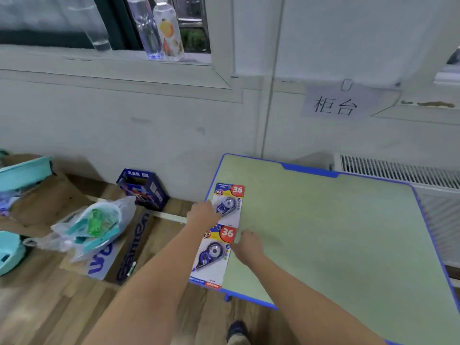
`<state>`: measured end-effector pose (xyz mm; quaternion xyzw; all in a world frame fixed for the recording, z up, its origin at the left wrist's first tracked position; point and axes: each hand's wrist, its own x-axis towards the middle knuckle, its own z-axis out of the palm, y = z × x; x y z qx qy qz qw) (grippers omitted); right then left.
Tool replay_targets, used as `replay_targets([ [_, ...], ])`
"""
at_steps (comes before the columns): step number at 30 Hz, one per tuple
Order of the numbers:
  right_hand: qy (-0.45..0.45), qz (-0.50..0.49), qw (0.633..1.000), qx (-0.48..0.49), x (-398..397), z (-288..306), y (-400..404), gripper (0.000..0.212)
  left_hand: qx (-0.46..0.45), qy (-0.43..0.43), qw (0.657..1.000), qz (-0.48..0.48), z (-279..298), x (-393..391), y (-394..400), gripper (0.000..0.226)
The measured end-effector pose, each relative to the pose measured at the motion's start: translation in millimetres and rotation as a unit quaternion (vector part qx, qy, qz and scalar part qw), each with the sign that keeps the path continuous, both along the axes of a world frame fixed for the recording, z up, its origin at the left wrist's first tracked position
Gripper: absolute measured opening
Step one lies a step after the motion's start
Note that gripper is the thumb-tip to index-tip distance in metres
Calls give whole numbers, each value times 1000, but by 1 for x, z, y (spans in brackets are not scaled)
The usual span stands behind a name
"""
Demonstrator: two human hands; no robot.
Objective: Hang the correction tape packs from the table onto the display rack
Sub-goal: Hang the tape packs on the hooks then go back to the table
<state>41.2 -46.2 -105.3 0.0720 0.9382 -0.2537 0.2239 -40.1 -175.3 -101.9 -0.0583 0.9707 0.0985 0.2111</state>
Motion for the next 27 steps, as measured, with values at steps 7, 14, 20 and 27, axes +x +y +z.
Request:
replay_targets([
  [7, -4, -109, 994, -21, 11, -19, -52, 89, 48, 4, 997, 63, -24, -40, 15, 67],
  [14, -20, -83, 996, 14, -11, -26, -7, 89, 121, -36, 984, 124, -29, -64, 24, 86],
  [20, -70, -136, 988, -5, -36, -32, 41, 69, 246, -53, 943, 217, -28, -60, 21, 65],
  [27, -93, -156, 983, -25, -46, -34, 74, 67, 355, 41, 875, 326, -22, -23, 25, 45],
])
